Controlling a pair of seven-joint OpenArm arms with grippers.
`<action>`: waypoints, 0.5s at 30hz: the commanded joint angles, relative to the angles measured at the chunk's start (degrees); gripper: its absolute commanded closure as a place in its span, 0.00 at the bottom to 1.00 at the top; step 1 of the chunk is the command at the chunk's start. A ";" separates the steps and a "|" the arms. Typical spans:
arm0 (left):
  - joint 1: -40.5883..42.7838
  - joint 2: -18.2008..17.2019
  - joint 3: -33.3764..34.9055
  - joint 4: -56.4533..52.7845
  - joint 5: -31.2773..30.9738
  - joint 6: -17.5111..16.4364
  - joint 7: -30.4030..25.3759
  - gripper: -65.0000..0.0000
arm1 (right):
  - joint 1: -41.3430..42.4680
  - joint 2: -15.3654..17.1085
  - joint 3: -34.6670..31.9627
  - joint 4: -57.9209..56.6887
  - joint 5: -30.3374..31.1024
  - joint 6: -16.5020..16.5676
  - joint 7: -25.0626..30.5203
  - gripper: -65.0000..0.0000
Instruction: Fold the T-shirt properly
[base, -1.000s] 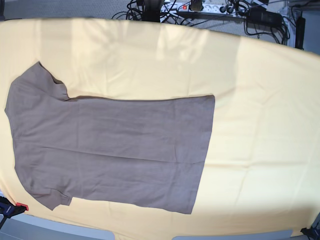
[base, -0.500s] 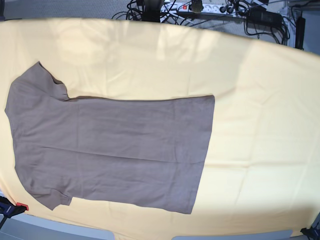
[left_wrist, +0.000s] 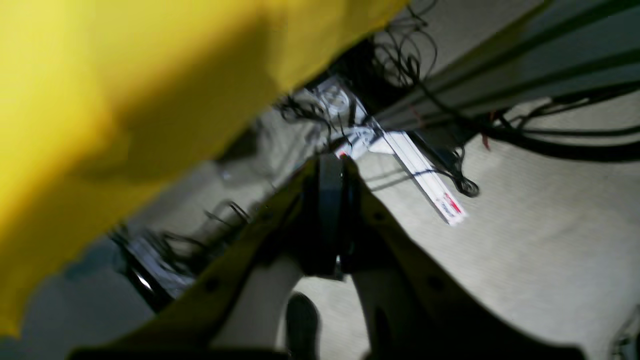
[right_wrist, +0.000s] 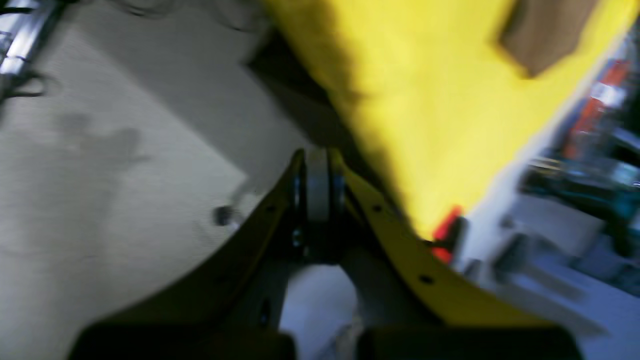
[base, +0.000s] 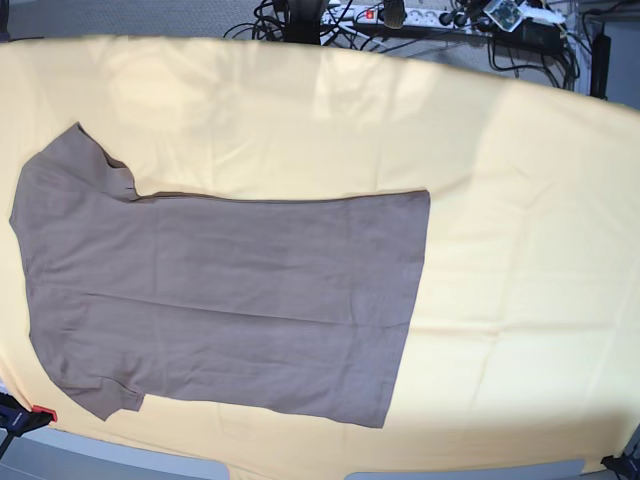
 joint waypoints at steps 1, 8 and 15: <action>0.79 -0.55 -0.83 1.57 -0.59 -0.17 -1.03 1.00 | -1.05 0.20 -0.04 1.55 -3.10 -0.81 -0.83 1.00; -2.08 -4.76 -2.60 5.44 -0.55 -0.81 -1.31 1.00 | -1.05 1.20 1.81 2.97 -17.57 -4.87 -4.22 1.00; -8.98 -9.14 -2.62 5.57 -0.59 -1.33 -1.27 1.00 | -1.05 2.10 16.06 2.97 -16.57 -5.29 -0.72 1.00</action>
